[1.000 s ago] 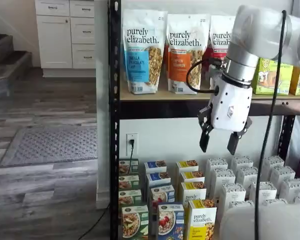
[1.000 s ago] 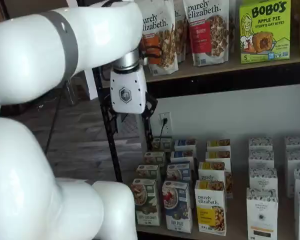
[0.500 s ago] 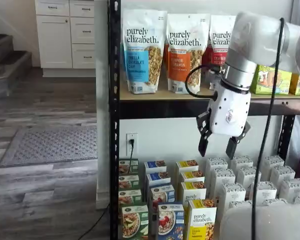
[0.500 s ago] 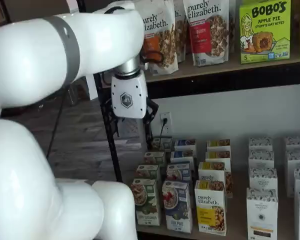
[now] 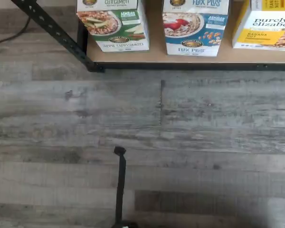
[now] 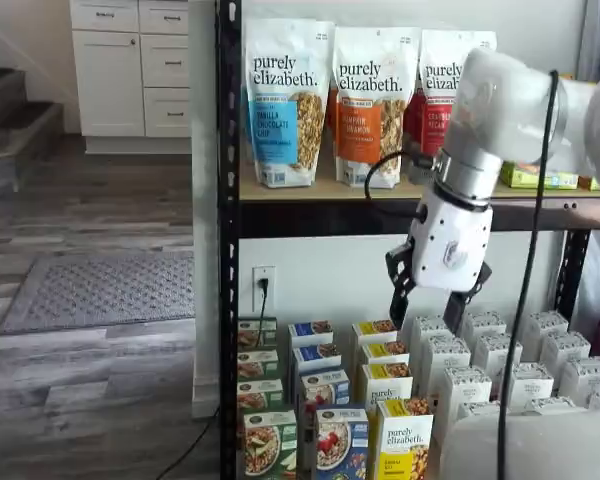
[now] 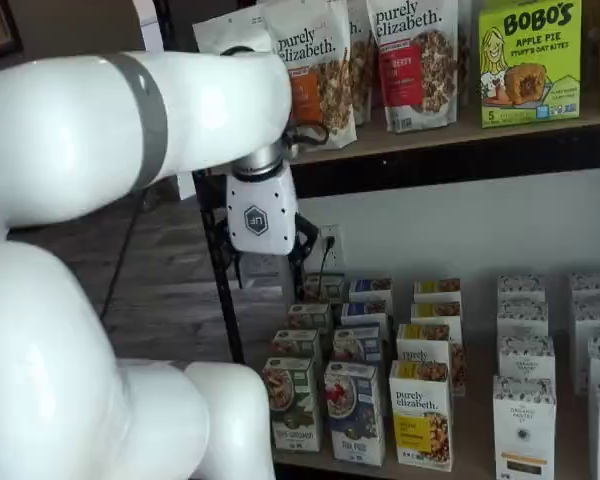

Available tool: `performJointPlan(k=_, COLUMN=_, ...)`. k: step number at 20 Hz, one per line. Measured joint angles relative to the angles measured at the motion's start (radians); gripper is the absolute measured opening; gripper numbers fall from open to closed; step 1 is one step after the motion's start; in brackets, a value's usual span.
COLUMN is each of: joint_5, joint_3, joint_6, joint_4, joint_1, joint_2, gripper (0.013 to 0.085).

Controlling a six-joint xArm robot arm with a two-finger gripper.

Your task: Pick up the blue and white box that is on the bottom shelf, the second box from the left

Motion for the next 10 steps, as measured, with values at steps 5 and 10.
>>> performJointPlan(k=5, joint_5=-0.067, joint_3=0.051, joint_6=0.013, joint_4=-0.007, joint_1=0.021, joint_2=0.012, gripper=0.0850)
performJointPlan(k=10, joint_5=-0.135, joint_3=0.096, joint_6=0.027, joint_4=-0.006, joint_1=0.044, joint_2=0.039, gripper=0.0850)
